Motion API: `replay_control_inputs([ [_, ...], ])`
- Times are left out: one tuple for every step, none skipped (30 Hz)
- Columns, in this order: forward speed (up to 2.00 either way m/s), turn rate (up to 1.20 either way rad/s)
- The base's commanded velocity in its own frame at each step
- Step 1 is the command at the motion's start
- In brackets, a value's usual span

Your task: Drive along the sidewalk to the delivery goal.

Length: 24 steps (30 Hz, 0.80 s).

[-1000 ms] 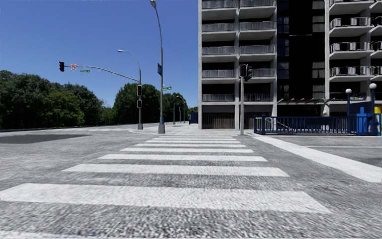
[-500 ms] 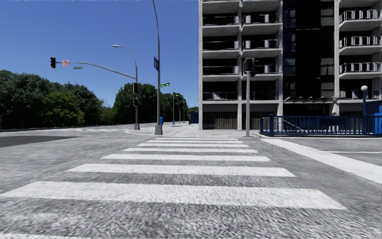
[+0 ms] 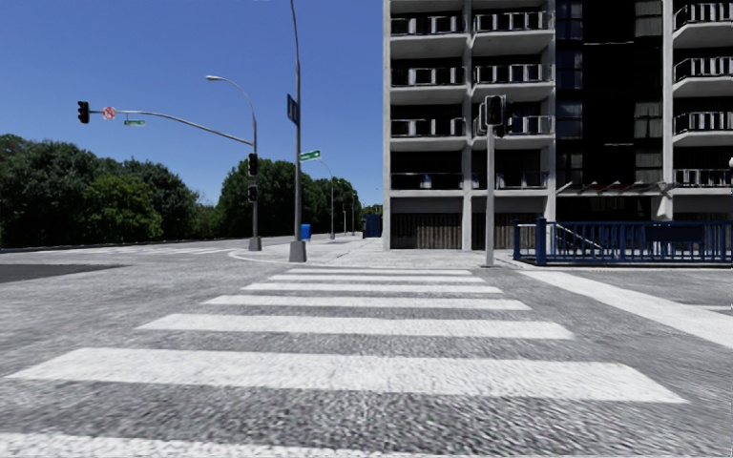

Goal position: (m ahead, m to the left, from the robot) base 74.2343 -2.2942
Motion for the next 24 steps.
replay_control_inputs([
  [2.0, 0.0],
  [2.0, 0.0],
  [2.0, 0.0],
  [2.0, 0.0],
  [2.0, 0.0],
  [2.0, 0.0],
  [2.0, 0.0],
  [2.0, 0.0],
  [2.0, 0.0],
  [2.0, 0.0],
  [2.0, 0.0],
  [2.0, 0.0],
  [2.0, 0.0],
  [2.0, 0.0],
  [2.0, 0.0],
  [2.0, 0.0],
  [2.0, 0.0],
  [2.0, 0.0],
  [2.0, 0.0],
  [2.0, 0.0],
  [2.0, 0.0],
  [2.0, 0.0],
  [2.0, 0.0],
  [2.0, 0.0],
])
